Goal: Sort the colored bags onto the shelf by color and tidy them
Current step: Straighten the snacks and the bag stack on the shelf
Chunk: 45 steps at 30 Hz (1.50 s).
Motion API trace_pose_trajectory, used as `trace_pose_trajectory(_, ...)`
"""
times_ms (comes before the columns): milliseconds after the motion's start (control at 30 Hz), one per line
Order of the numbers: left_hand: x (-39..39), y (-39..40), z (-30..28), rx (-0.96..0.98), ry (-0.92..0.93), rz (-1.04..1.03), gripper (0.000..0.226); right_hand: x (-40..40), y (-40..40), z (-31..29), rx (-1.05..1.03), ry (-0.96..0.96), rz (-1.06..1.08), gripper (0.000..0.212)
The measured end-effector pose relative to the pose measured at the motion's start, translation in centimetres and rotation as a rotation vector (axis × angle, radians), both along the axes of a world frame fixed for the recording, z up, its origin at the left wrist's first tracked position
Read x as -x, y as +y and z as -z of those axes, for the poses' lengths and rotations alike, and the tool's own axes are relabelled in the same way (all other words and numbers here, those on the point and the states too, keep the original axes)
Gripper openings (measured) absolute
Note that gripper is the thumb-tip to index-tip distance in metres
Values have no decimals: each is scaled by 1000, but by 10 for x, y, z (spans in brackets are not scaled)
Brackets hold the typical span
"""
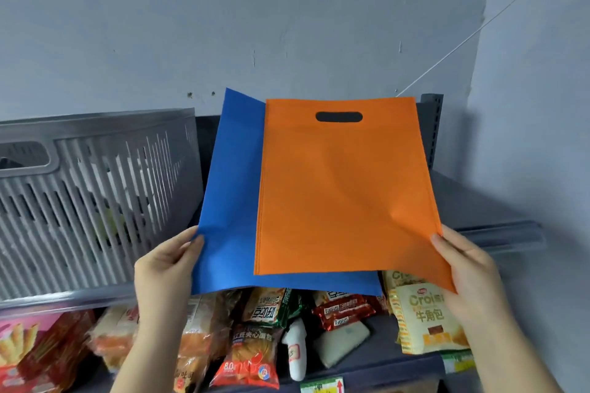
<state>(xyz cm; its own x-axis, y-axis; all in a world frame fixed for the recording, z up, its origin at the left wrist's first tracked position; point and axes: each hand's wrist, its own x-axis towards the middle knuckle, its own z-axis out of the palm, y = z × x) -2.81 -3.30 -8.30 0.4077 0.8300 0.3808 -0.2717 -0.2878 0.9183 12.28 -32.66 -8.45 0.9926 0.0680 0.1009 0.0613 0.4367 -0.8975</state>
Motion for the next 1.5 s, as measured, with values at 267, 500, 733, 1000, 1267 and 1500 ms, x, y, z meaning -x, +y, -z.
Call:
trace_pose_trajectory(267,5,-4,8,139,-66,266,19,69,-22,7,-80,-4,180,19)
trace_pose_trajectory(500,14,-8,29,224,-73,459,16,158,-48,13,-48,-2,473,33)
trace_pose_trajectory(733,31,-57,46,266,-38,748,22,259,-93,25,-13,45,688,22)
trace_pose_trajectory(1000,68,-113,77,373,96,999,18,368,-143,46,25,191,852,20)
trace_pose_trajectory(1267,135,-181,88,322,182,1114,19,478,-194,59,-1,210,949,14)
trace_pose_trajectory(1500,200,-267,101,258,220,1257,24,599,-248,77,-22,247,1129,19)
